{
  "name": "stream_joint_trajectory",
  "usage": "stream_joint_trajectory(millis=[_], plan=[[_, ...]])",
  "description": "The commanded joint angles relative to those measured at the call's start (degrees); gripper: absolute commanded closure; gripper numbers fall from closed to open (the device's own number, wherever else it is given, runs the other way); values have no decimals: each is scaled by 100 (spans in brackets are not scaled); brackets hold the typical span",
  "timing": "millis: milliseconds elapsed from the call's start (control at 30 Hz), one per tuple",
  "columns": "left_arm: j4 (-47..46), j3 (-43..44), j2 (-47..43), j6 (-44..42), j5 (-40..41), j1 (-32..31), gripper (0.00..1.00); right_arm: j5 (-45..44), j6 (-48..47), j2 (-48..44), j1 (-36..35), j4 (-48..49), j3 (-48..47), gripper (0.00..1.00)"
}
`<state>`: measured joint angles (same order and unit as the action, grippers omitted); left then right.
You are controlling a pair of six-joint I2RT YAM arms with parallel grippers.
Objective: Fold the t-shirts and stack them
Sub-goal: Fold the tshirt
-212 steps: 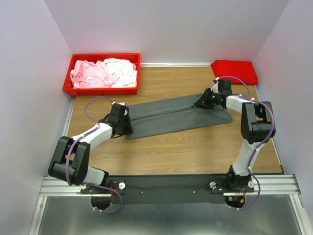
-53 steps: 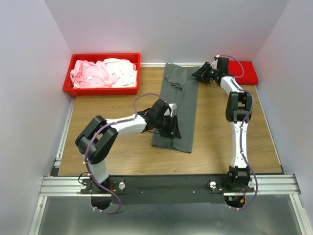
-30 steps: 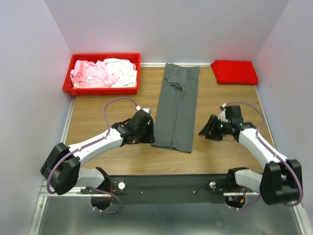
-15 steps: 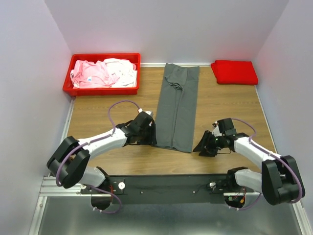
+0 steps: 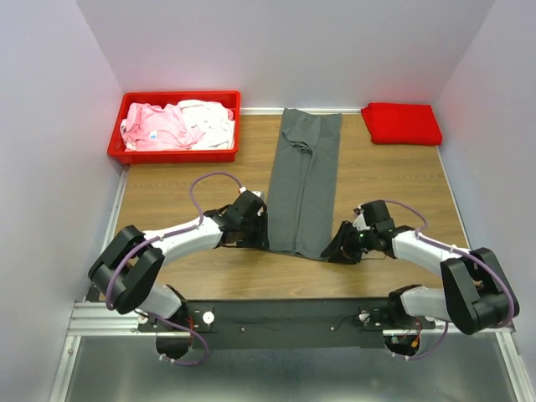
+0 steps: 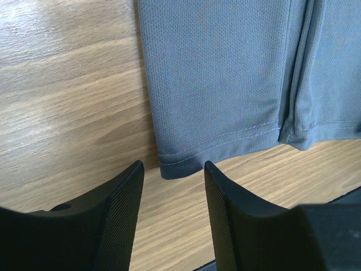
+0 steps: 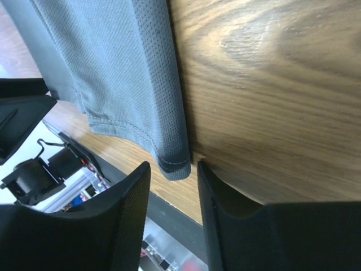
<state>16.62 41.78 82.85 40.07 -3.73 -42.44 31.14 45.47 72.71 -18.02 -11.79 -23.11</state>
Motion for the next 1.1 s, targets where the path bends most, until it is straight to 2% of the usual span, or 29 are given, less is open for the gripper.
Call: stream_joint_trajectory(millis=[0, 233, 333, 367, 467, 567, 667, 800, 1067], plan=[[-45, 111, 91, -88, -102, 16, 45, -696, -65, 270, -44, 19, 228, 55], [7, 146, 135, -79, -49, 25, 45, -767, -91, 516, -70, 230, 290, 63], [16, 173, 170, -79, -49, 25, 45, -793, -126, 560, -70, 239, 325, 73], [16, 181, 196, -79, -49, 25, 45, -793, -144, 552, -79, 230, 334, 82], [34, 234, 275, -79, -76, 34, 46, -793, -153, 464, -79, 230, 378, 90], [131, 330, 354, -79, -41, 25, 48, -776, -179, 420, -79, 239, 395, 90], [384, 480, 425, -70, 117, 25, 56, -758, -205, 411, -79, 239, 404, 90], [657, 568, 504, -26, 258, 25, 61, -758, -241, 323, -70, 230, 404, 90], [842, 630, 723, 53, 311, -19, 65, -749, -372, 323, -79, 256, 369, 90]])
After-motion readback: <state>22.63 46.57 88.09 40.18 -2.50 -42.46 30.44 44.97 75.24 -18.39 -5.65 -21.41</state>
